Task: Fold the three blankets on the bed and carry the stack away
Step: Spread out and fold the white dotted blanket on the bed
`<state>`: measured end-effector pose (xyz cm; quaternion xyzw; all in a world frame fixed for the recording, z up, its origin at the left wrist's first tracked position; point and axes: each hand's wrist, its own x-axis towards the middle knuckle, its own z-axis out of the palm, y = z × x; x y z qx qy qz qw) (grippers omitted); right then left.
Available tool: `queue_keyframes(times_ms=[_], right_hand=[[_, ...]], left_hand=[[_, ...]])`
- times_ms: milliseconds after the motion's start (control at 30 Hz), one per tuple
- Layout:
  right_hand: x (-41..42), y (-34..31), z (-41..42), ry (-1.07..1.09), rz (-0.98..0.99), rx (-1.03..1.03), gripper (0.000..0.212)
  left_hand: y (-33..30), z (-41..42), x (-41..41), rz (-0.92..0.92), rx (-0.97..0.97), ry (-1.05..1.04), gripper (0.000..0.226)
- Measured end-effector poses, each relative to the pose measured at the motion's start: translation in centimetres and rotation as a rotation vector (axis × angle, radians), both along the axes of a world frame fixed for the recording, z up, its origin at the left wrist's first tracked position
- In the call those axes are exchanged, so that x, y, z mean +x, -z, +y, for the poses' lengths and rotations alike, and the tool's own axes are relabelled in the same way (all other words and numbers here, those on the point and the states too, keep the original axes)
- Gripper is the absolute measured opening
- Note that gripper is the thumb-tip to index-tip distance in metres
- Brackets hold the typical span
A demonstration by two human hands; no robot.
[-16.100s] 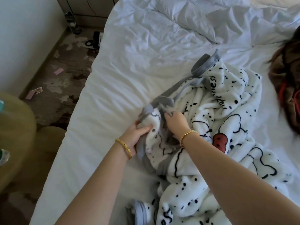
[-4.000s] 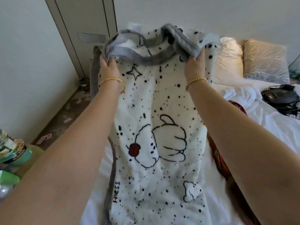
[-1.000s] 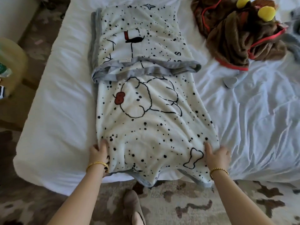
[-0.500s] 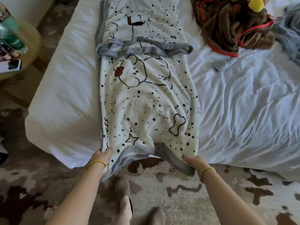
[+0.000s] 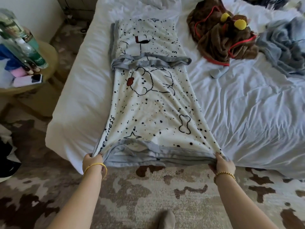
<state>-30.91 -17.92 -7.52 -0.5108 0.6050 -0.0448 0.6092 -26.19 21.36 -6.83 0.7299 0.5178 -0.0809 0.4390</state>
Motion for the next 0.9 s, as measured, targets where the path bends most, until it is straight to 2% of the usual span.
queue_keyframes(times_ms=[67, 167, 400, 500, 633, 767, 900], right_hand=[[0.7, -1.8, 0.7, 0.079, -0.061, 0.011, 0.041], [2.5, -4.7, 2.2, 0.082, -0.116, -0.003, 0.041], [8.9, -9.9, 3.7, 0.059, -0.294, 0.091, 0.042], [12.9, -10.8, 3.0, 0.056, -0.314, 0.215, 0.041], [19.2, -10.9, 1.7, 0.057, -0.343, 0.296, 0.052], [25.0, -10.6, -0.1, -0.005, -0.339, 0.329, 0.042], [30.8, -10.0, -1.2, -0.101, -0.323, 0.257, 0.034]], left_hand=[[-1.7, 0.1, 0.5, -0.089, -0.119, -0.150, 0.030], [-4.5, -0.9, 1.9, -0.245, -0.320, -0.359, 0.030], [-10.1, -3.3, 7.7, -0.467, -0.527, -0.500, 0.011], [-10.9, -4.4, 11.6, -0.555, -0.509, -0.503, 0.024], [-11.7, -6.1, 17.8, -0.554, -0.505, -0.508, 0.052], [-12.0, -6.8, 22.9, -0.539, -0.610, -0.583, 0.047], [-11.8, -6.5, 27.7, -0.472, -0.516, -0.491, 0.039]])
